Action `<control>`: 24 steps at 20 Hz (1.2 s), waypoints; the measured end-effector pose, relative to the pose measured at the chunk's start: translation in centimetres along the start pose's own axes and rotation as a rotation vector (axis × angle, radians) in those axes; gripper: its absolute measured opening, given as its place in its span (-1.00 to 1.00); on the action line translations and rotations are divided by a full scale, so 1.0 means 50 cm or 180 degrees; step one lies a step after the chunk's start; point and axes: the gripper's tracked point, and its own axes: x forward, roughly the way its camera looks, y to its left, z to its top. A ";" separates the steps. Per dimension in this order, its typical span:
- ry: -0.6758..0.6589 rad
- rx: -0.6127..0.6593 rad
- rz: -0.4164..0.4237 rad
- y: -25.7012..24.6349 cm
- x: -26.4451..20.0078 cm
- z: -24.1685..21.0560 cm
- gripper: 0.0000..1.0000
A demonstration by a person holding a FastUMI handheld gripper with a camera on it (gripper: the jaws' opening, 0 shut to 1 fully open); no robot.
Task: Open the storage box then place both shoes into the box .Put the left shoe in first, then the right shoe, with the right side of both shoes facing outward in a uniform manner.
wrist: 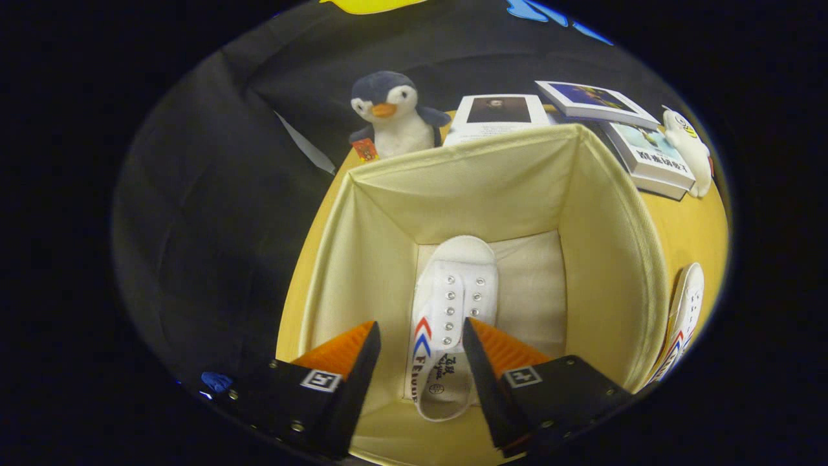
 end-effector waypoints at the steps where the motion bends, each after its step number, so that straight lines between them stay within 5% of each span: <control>1: -0.0108 -0.0084 -0.0007 -0.008 -0.013 0.008 0.66; 2: -0.0207 -0.0167 -0.0028 -0.019 -0.031 0.020 0.99; 9: -0.0747 -0.0226 0.0106 -0.091 -0.181 0.084 0.99; 24: -0.0835 0.0122 -0.0640 -0.469 -0.328 0.036 0.99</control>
